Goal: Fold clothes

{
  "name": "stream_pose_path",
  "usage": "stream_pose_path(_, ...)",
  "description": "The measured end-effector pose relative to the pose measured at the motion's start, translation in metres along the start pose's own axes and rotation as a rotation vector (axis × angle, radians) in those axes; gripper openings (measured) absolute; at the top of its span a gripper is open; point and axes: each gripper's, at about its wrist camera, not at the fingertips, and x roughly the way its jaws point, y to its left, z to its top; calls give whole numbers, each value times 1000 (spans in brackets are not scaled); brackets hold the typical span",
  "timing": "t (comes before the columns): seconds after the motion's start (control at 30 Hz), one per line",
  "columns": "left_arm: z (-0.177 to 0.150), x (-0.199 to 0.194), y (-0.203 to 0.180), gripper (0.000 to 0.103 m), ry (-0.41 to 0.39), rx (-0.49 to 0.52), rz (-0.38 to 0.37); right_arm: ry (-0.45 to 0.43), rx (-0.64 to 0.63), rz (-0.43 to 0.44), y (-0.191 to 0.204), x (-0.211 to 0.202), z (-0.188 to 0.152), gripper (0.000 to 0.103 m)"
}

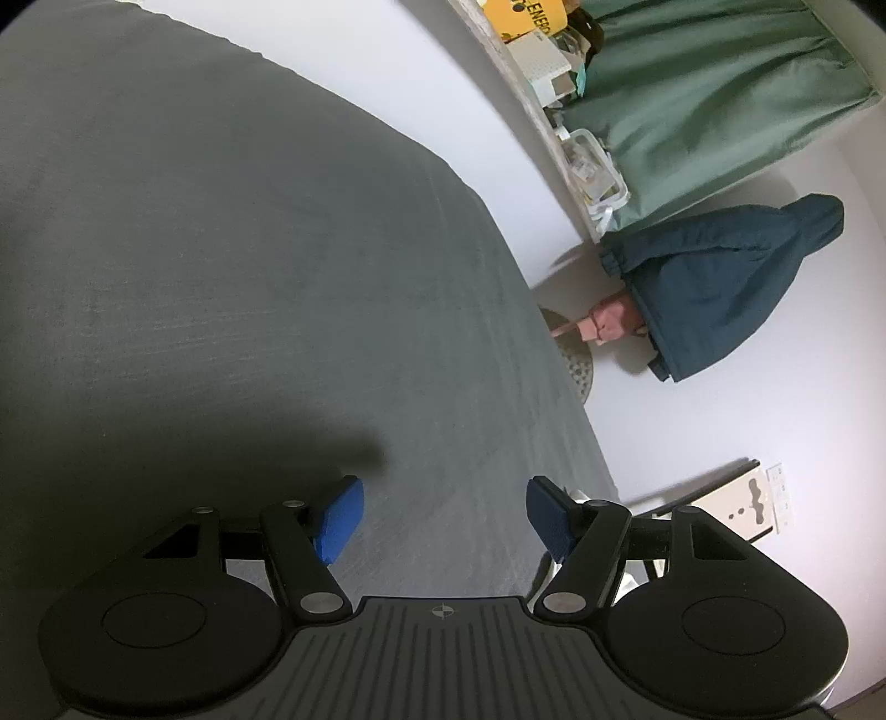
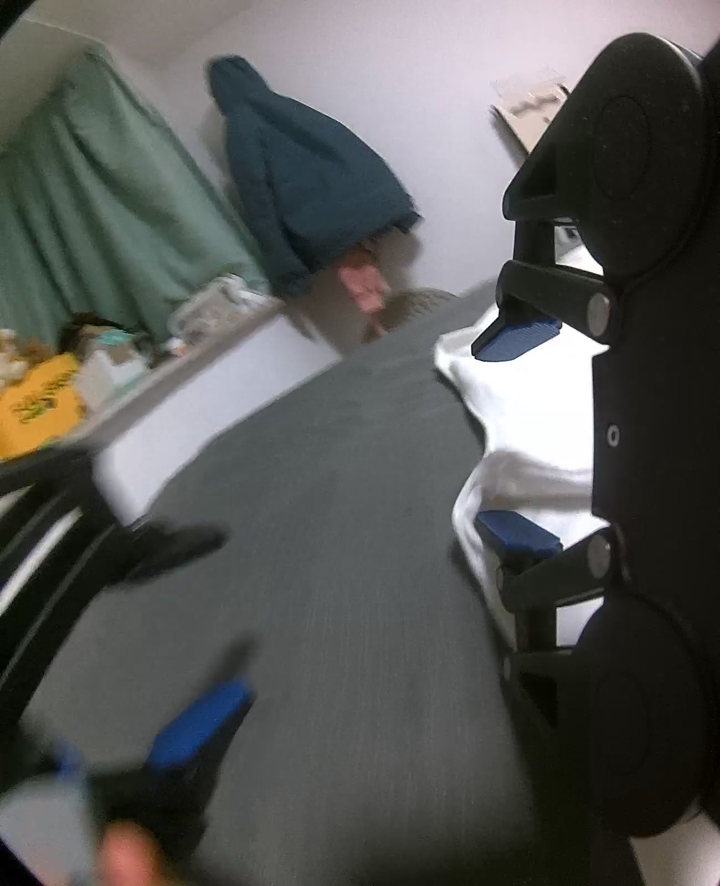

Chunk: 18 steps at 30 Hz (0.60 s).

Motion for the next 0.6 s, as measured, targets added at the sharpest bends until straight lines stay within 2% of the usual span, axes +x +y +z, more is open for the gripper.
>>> stream_pose_path(0.03,-1,-2,1,68,0,0,1,-19,8,21,2,-9,0,65)
stream_pose_path(0.07,-1,-3,1,68,-1,-1,1,-37,18,44,4,-18,-1,74)
stream_pose_path(0.17,0,-6,2,68,-8,1,0,-57,63,67,4,-38,0,74)
stream_pose_path(0.27,1,-5,-3,68,2,24,-25,-39,199,85,-22,-60,-17,74)
stream_pose_path(0.37,0,-3,-12,68,24,66,-73,32,332,111,-61,-75,-47,74)
stream_pose_path(0.47,-7,3,-32,68,69,153,-172,152,466,197,-100,-98,-94,74)
stream_pose_path(0.6,-29,10,-69,68,194,323,-306,281,525,245,-133,-153,-155,74)
